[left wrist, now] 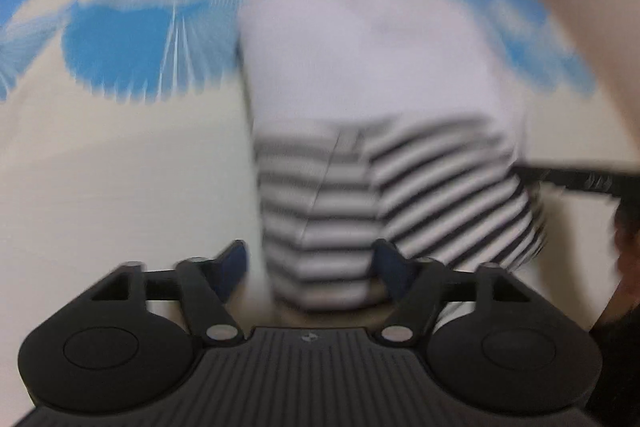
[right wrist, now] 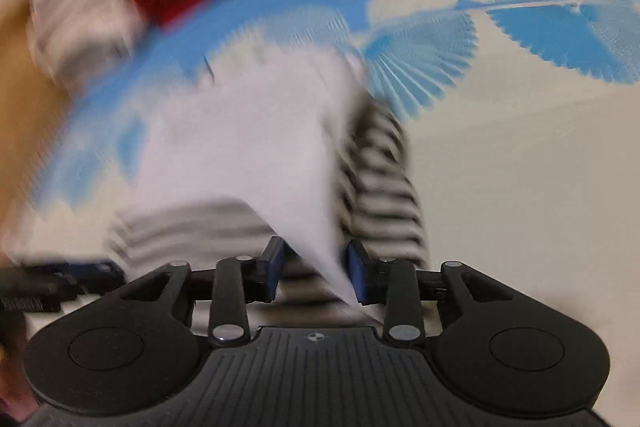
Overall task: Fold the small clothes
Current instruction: 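Release the bundle and lift both grippers away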
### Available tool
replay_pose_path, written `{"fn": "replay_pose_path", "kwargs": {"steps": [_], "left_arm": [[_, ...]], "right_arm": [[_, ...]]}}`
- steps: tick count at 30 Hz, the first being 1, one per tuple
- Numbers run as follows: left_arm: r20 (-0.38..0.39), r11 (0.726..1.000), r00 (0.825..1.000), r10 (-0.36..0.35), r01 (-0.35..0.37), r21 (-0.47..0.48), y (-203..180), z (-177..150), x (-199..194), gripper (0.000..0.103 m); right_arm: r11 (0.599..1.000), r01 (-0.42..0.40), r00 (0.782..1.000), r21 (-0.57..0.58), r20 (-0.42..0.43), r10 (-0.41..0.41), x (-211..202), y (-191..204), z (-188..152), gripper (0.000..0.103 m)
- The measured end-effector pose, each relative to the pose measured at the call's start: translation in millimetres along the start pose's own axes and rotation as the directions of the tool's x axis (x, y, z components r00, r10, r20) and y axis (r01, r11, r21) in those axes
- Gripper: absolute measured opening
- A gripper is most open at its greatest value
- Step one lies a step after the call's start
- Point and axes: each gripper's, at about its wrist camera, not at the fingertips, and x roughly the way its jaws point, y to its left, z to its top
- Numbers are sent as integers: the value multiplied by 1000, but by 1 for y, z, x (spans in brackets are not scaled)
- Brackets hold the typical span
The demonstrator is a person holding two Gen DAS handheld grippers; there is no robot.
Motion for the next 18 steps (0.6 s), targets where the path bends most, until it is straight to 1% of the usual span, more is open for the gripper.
{"fn": "replay_pose_path", "kwargs": {"steps": [1, 2, 3, 4, 5, 6, 7, 8, 9, 10, 11, 13, 14, 15, 18], "left_arm": [[0, 1000, 1000, 10, -10, 9, -2, -1, -1, 81], [23, 999, 999, 33, -34, 12, -6, -1, -7, 81], [60, 998, 996, 62, -63, 18, -10, -2, -16, 81], [104, 995, 990, 93, -96, 27, -16, -3, -28, 81], [154, 990, 979, 132, -138, 32, -22, -5, -41, 81], [203, 983, 963, 175, -184, 26, -28, -7, -56, 81], [247, 977, 948, 202, -212, 16, -34, -9, -70, 82], [296, 974, 931, 214, -225, 4, -41, -13, -88, 86], [341, 973, 914, 221, -232, -9, -48, -18, -105, 89], [383, 970, 894, 233, -243, -23, -54, -24, -120, 89], [429, 965, 868, 249, -258, -38, -62, -33, -137, 89], [489, 958, 829, 271, -279, -59, -78, -51, -162, 90], [520, 956, 807, 279, -283, -75, -86, -63, -175, 90], [541, 955, 792, 284, -282, -89, -91, -76, -191, 90], [578, 952, 761, 296, -280, -119, -112, -109, -220, 90]], "right_arm": [[997, 73, 997, -29, -30, -74, 5, -4, -5, 32], [991, 135, 989, -12, -53, -136, 7, -12, -7, 29], [982, 187, 981, 36, -63, -184, 4, -23, -9, 27], [975, 211, 977, 76, -54, -207, -2, -31, -10, 27], [972, 208, 978, 105, -13, -208, -16, -34, -10, 27], [975, 193, 979, 110, 42, -199, -31, -33, -11, 27], [979, 180, 976, 95, 109, -190, -49, -28, -13, 28], [983, 172, 967, 65, 180, -181, -68, -21, -15, 32], [985, 168, 955, 35, 243, -172, -87, -14, -21, 44], [986, 167, 943, 16, 288, -165, -104, -8, -26, 57], [986, 165, 931, -1, 331, -155, -121, 0, -32, 61], [988, 148, 903, -48, 413, -115, -154, 17, -53, 64], [988, 139, 893, -69, 440, -95, -167, 22, -63, 65], [987, 133, 883, -93, 464, -75, -180, 28, -75, 65], [983, 129, 860, -132, 509, -44, -211, 44, -113, 65]]}}
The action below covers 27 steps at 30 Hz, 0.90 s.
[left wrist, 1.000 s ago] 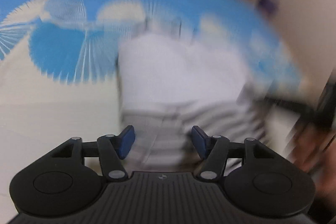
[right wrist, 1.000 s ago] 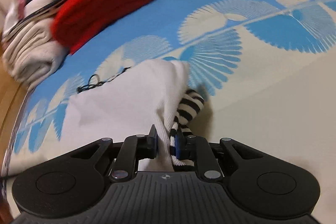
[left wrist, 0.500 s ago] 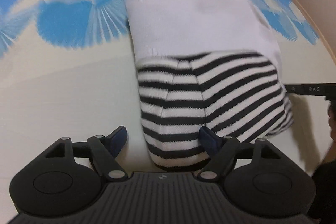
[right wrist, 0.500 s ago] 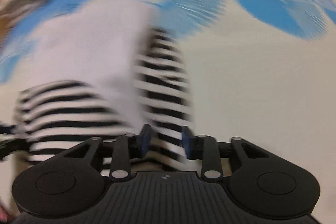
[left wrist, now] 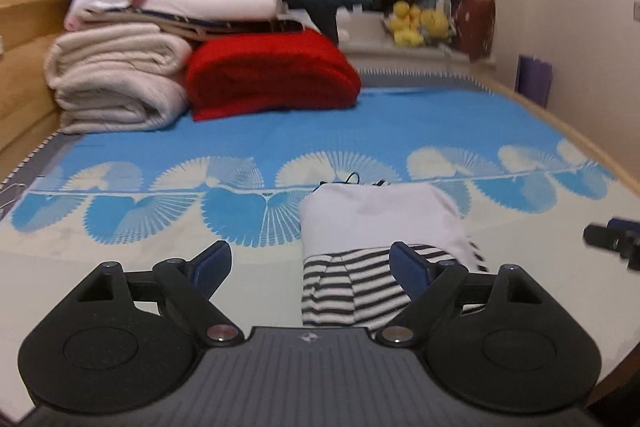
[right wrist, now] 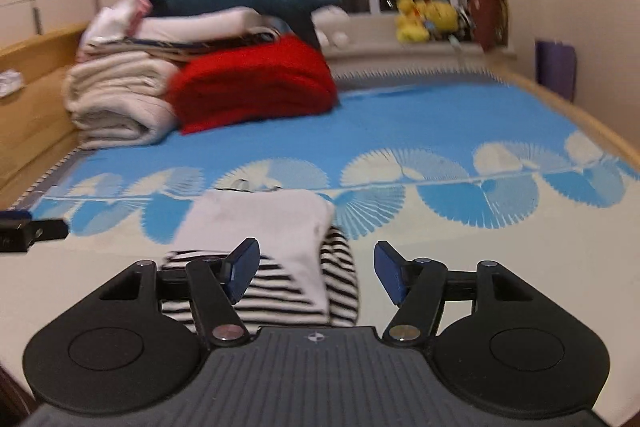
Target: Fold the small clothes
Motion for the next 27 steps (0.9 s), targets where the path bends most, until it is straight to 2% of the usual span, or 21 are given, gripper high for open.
{"fn": "replay_pose_path", "kwargs": {"steps": [5, 8, 10, 13, 15, 17, 27], "left_arm": [[-53, 1000, 999, 4, -5, -8, -20, -22, -50, 90], [-64, 1000, 998, -22, 22, -4, -29, -42, -59, 90], [-73, 1000, 997, -11, 10, -10, -36, -59, -53, 90], [-117, 1000, 993, -3, 1, -19, -37, -87, -29, 90], [-179, 999, 984, 10, -17, -34, -36, -102, -13, 90], [-219, 998, 975, -22, 10, -59, -35, -104, -2, 90], [-216, 992, 975, -54, 28, -120, -31, -96, 20, 90]], "right_arm": [[1000, 21, 999, 18, 41, -21, -55, 12, -27, 66], [999, 25, 1000, 42, 4, -25, -60, 20, -39, 66], [998, 11, 1000, 57, -28, -10, -59, 27, -46, 66], [1000, 25, 999, 2, -41, -25, -49, 41, -50, 66], [1000, 20, 997, -1, -70, -20, -39, 48, -52, 66], [1000, 14, 995, -16, -98, -16, -27, 53, -53, 66], [994, -6, 989, -105, -147, -9, -2, 76, -63, 67]]}}
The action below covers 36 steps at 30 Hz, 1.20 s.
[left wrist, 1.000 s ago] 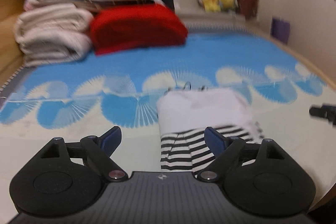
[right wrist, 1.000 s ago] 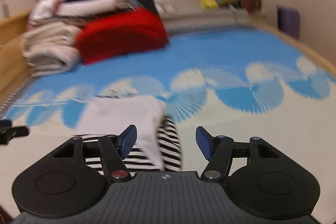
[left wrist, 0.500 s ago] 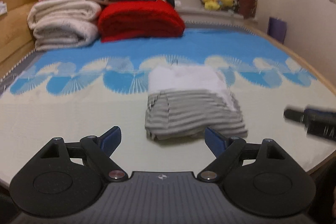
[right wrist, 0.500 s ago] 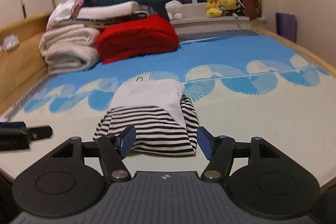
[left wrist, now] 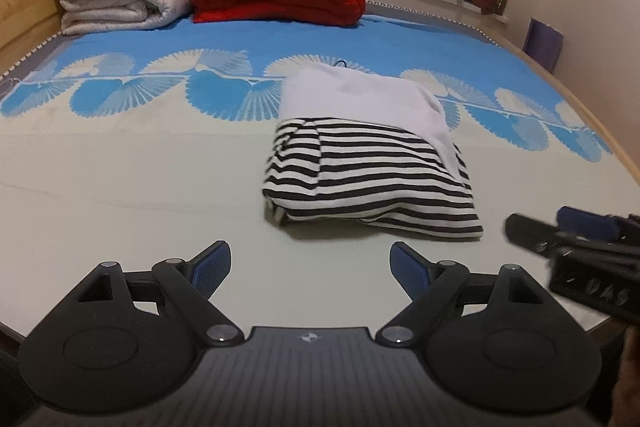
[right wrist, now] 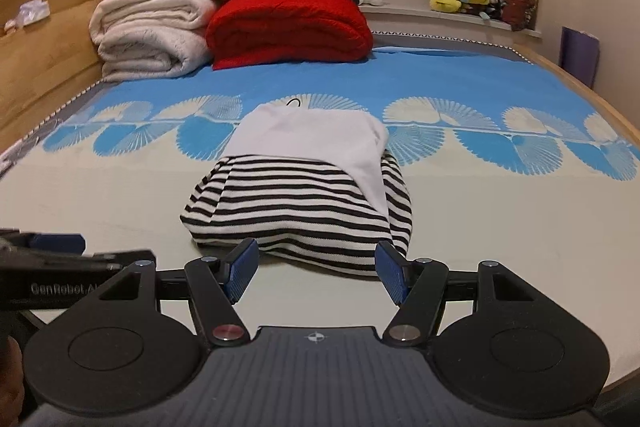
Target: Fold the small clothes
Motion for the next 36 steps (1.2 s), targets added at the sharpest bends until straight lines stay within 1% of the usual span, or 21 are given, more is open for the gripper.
{"fn": "replay_pose_path", "kwargs": {"steps": [4, 6, 10, 18, 36], "left_arm": [[11, 1000, 1000, -4, 4, 24, -12, 0, 1, 90], [17, 999, 1000, 12, -13, 33, -15, -2, 2, 90], [18, 999, 1000, 15, -16, 28, -14, -3, 3, 90], [13, 999, 1000, 27, -27, 29, -12, -4, 4, 90], [0, 1000, 1000, 17, -17, 21, -10, -5, 7, 90]], "right_arm": [[1000, 5, 1000, -14, 2, -5, 5, 4, -1, 70], [1000, 12, 1000, -12, -1, -12, 7, 3, -1, 70], [1000, 3, 1000, 11, 4, -3, 7, 2, 2, 70], [999, 0, 1000, -42, 13, 0, 5, 10, 0, 70], [999, -1, 1000, -40, 9, 1, 4, 9, 0, 70]]}}
